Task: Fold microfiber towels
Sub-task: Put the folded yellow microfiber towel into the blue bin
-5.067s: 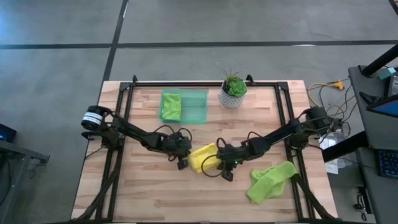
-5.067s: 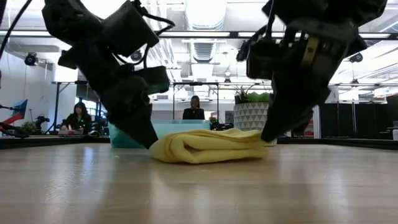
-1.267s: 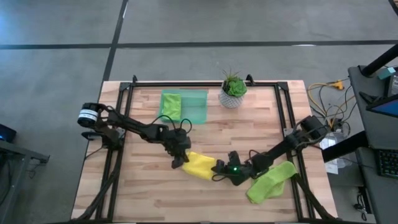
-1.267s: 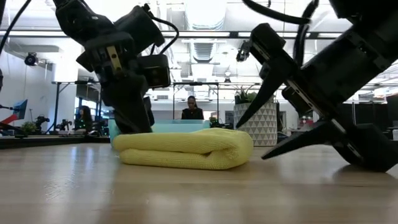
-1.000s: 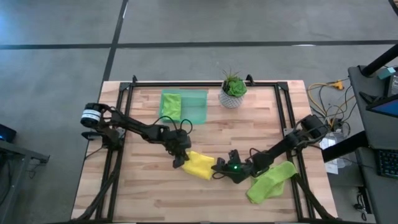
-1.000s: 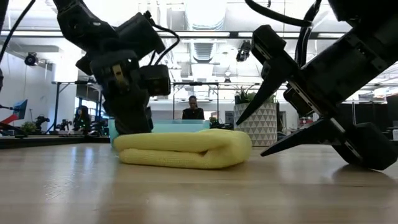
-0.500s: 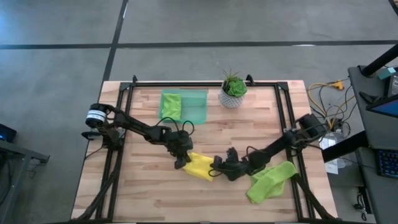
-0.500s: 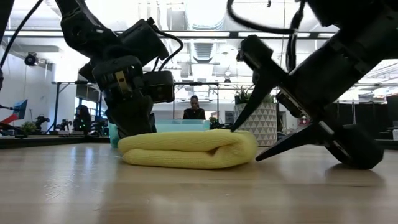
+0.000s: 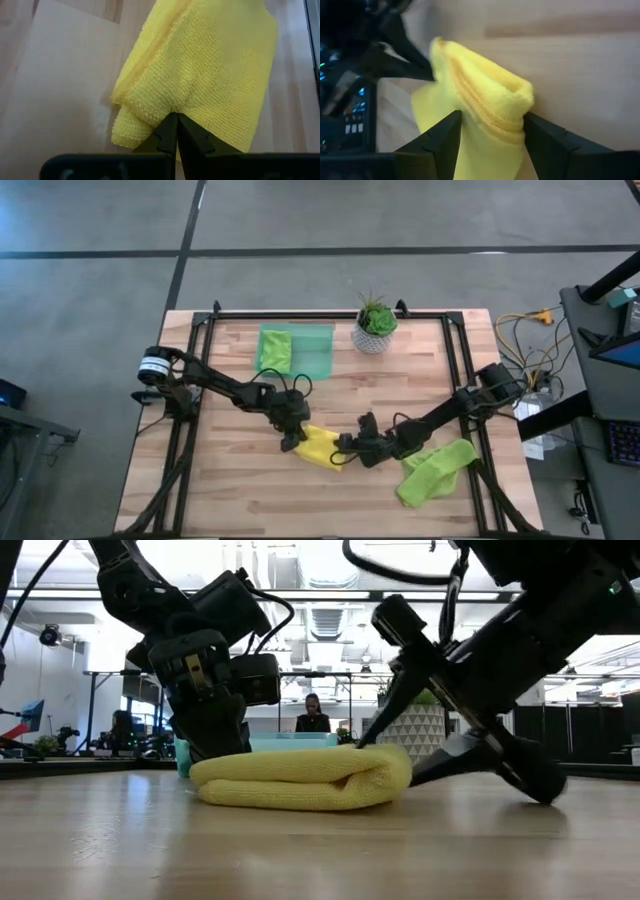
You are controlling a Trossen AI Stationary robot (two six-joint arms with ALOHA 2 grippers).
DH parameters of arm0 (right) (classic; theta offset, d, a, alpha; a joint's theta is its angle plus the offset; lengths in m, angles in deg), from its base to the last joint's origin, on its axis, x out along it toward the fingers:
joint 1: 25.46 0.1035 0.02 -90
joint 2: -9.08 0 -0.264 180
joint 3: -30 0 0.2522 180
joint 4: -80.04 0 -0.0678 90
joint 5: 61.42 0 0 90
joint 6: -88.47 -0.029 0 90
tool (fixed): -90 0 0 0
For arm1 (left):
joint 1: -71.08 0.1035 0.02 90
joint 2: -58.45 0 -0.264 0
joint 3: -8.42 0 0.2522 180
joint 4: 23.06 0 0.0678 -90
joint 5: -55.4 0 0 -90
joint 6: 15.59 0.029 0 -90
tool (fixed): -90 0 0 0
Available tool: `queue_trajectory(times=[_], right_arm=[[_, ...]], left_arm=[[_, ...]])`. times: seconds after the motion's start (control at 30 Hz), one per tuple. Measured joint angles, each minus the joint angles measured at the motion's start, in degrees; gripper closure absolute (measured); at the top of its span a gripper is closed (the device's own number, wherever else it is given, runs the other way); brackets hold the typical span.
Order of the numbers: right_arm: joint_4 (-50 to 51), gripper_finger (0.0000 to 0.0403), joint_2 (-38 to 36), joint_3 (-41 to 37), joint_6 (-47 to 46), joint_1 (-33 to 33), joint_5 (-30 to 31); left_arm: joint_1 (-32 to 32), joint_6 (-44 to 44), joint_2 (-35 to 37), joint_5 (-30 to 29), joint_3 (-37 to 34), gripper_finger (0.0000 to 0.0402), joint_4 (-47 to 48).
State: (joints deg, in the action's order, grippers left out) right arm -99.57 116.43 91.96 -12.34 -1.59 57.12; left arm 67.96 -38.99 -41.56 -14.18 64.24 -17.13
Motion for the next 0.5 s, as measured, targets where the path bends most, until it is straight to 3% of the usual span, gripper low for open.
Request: queue_trajectory(times=[0.17, 0.5], right_arm=[[-4.78, 0.0238, 0.08, -0.02, 6.12, -0.26, 1.62], [-8.19, 0.0372, 0.01, 0.05, 10.37, 0.6, 1.0]], left_arm=[[0.0, -0.14, -0.02, -0.15, -0.1, 0.0401, -0.07], [-0.02, -0.17, -0.04, -0.51, -0.2, 0.0401, 0.09]])
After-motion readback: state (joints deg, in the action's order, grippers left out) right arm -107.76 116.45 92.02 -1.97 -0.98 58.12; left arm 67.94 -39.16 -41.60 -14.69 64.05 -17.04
